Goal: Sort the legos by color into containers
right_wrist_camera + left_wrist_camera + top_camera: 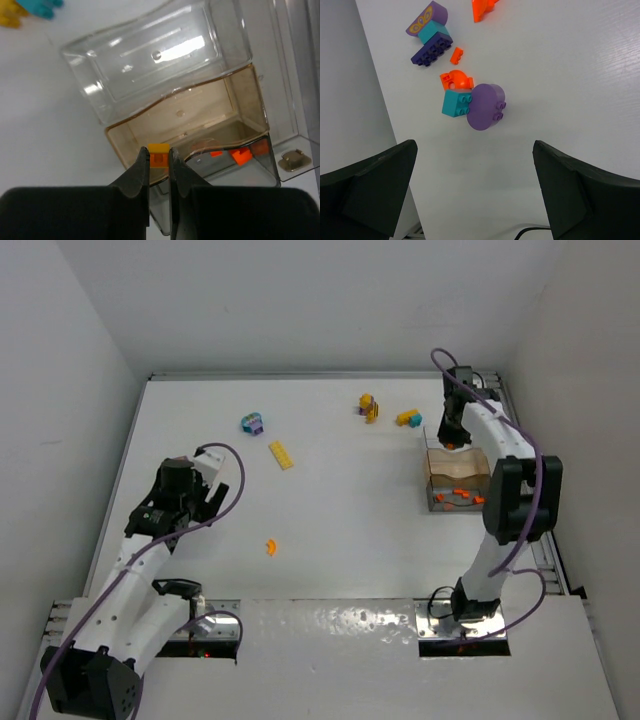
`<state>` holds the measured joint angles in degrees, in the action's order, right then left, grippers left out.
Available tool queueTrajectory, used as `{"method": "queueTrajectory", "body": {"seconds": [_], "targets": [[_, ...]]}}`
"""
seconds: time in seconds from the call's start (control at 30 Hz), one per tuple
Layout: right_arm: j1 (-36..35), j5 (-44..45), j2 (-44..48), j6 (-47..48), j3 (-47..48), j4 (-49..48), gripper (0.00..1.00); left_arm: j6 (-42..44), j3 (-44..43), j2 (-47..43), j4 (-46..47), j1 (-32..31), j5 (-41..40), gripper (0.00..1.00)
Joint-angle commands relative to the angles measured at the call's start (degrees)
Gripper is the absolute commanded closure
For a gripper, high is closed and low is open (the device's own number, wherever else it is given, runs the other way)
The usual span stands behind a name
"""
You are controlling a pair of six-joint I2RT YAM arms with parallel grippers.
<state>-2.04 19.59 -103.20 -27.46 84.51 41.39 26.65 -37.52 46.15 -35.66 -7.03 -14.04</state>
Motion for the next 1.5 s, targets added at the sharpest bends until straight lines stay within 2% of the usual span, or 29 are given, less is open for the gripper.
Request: {"method": "queueTrajectory", "body": {"seconds": [0.0,0.27,0.47,0.63,0.67,0.7,0.8,0.93,1.17,1.2,1.27,1.3,1.33,1.37,1.4,1.47], "targets": [[-1.22,2.29,-1.30,-0.75,2.41,4.58,1.00,-0.90,-1.33,-0.98,1.47,0.70,-0.55,0.00],[-0.24,3.96,-8.16,-0.66,4.53,6.69,1.00,-0.90,-1.16,-0.10,2.35,0.70,-0.46,0.00],[-0.33,3.00,-6.05,-1.89,-0.74,3.18,1.00,-0.29,-0.98,0.08,2.26,0.70,-0.72,0.00],[-0.24,2.20,-6.57,-1.10,-0.75,2.12,1.00,-0.37,-1.77,0.69,2.44,0.70,-0.64,0.00],[-0.24,2.12,-6.93,-0.93,-0.40,2.21,0.99,-0.46,-1.86,0.69,2.35,0.70,-0.55,0.00],[-0.24,1.85,-7.10,-0.23,-0.05,2.56,0.87,-0.55,-1.86,0.69,2.35,0.70,-0.55,0.00],[-0.24,1.50,-8.16,0.57,1.62,3.87,0.63,-0.55,-1.77,0.61,2.09,0.70,-0.63,0.00],[-0.24,2.81,-7.11,1.53,1.80,4.05,0.56,-0.38,-1.68,0.43,2.00,0.70,-0.81,0.00],[-1.03,2.30,-1.58,3.99,3.82,4.93,0.54,-0.55,-1.77,0.52,2.17,0.70,-0.55,0.00],[-2.16,2.73,0.00,4.78,3.12,4.58,0.53,-0.55,-1.94,0.43,2.43,0.70,-0.63,0.00],[-9.00,6.66,5.08,7.50,0.94,3.01,0.49,-0.81,-1.95,0.43,2.70,0.70,-1.07,0.00],[-16.51,9.12,6.59,9.08,-0.21,2.13,0.46,-0.90,-2.12,0.52,2.87,0.70,-1.16,0.00],[-20.76,8.36,7.91,12.66,-2.66,0.03,0.37,-1.34,-2.03,0.61,3.22,0.79,-1.34,0.00],[-24.72,6.01,9.23,14.35,-3.90,-1.03,0.33,-1.60,-1.95,0.69,3.40,0.79,-1.51,0.00],[-32.59,0.41,9.07,15.76,-4.78,-1.65,0.31,-2.13,-1.68,1.04,4.10,0.79,-1.95,0.00],[-39.76,-1.22,7.06,14.47,-4.80,-2.10,0.31,-4.76,-1.51,2.36,5.51,1.14,-5.28,0.00]]}}
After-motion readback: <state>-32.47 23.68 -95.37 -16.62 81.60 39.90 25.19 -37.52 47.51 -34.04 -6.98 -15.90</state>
